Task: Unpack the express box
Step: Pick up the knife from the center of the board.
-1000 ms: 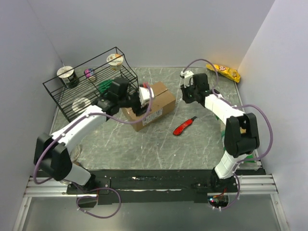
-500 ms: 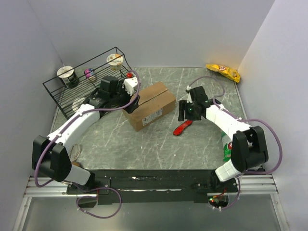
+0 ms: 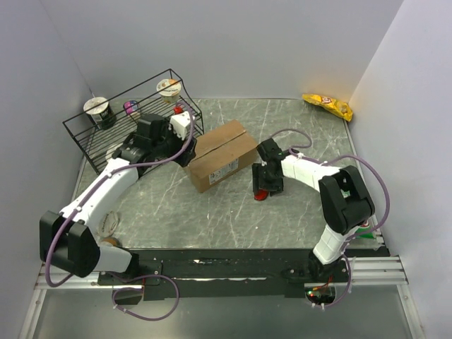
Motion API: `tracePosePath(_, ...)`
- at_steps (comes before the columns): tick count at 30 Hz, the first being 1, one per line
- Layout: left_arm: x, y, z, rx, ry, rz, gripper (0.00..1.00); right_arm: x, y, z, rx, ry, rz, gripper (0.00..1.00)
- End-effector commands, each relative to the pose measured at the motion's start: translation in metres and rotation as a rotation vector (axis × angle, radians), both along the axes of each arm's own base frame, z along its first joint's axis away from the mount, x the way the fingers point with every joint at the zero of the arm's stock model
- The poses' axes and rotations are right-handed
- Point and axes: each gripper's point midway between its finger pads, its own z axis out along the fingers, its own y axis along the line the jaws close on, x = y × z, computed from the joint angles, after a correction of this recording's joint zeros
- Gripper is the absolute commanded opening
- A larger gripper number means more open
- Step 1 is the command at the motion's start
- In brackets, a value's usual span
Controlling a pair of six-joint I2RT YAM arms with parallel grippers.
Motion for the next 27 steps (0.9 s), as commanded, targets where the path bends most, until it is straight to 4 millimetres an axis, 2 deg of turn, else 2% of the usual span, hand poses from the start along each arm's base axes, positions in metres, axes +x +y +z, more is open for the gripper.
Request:
tracePosePath(1, -0.005, 0.007, 0.023, -0.041, -0.048, 0.025, 0.83, 0.002, -0.015, -0.012, -0.11, -0.003, -0.041, 0.67)
tracePosePath(4, -0.005, 0.008, 0.022, -0.041, -0.043, 0.026, 0.83, 0.008, -0.021, -0.02, -0.152, -0.018, -0.003, 0.6)
tracePosePath(5, -0.005, 0.007, 0.023, -0.045, -0.043, 0.02, 0.83, 0.009, -0.029, -0.022, -0.188, -0.029, 0.019, 0.56)
tracePosePath(8, -0.004, 0.001, 0.023, -0.053, -0.043, -0.013, 0.83, 0.012, -0.031, -0.013, -0.156, -0.046, 0.062, 0.48)
tracePosePath(9, -0.004, -0.002, 0.026, -0.055, -0.051, -0.034, 0.83, 0.015, -0.032, -0.003, -0.156, -0.079, 0.081, 0.46)
tracePosePath(10, -0.003, -0.004, 0.024, -0.058, -0.047, -0.044, 0.83, 0.016, -0.035, 0.002, -0.16, -0.096, 0.093, 0.35)
tracePosePath(12, -0.004, -0.013, 0.028, -0.078, -0.052, -0.096, 0.83, 0.014, -0.044, 0.013, -0.136, -0.105, 0.117, 0.23)
tracePosePath(14, -0.007, -0.023, 0.035, -0.094, -0.068, -0.175, 0.84, 0.013, -0.053, 0.021, -0.137, -0.124, 0.163, 0.02)
tracePosePath(16, -0.008, -0.037, 0.048, -0.104, -0.153, -0.268, 0.84, 0.018, -0.065, 0.04, -0.108, -0.173, 0.184, 0.0)
tracePosePath(17, -0.014, -0.045, 0.047, -0.105, -0.179, -0.318, 0.84, 0.023, -0.072, 0.052, -0.114, -0.223, 0.232, 0.0)
tracePosePath(18, -0.018, -0.051, 0.052, -0.081, -0.251, -0.39, 0.85, 0.022, -0.066, 0.059, -0.049, -0.232, 0.27, 0.0)
tracePosePath(19, -0.02, -0.057, 0.056, -0.065, -0.298, -0.425, 0.86, 0.028, -0.074, 0.069, -0.031, -0.266, 0.303, 0.0)
tracePosePath(21, -0.028, -0.074, 0.064, -0.012, -0.408, -0.539, 0.86, 0.027, -0.064, 0.092, 0.064, -0.322, 0.393, 0.0)
tracePosePath(22, -0.03, -0.081, 0.066, -0.006, -0.439, -0.581, 0.86, 0.019, -0.039, 0.118, 0.258, -0.349, 0.493, 0.0)
tracePosePath(24, -0.037, -0.098, 0.08, 0.016, -0.585, -0.69, 0.86, 0.007, -0.021, 0.146, 0.376, -0.404, 0.68, 0.0)
tracePosePath(25, -0.043, -0.106, 0.084, 0.01, -0.637, -0.747, 0.87, -0.003, -0.007, 0.17, 0.476, -0.42, 0.746, 0.0)
tracePosePath(27, -0.048, -0.122, 0.092, 0.063, -0.768, -0.822, 0.87, -0.008, 0.003, 0.184, 0.542, -0.43, 0.815, 0.0)
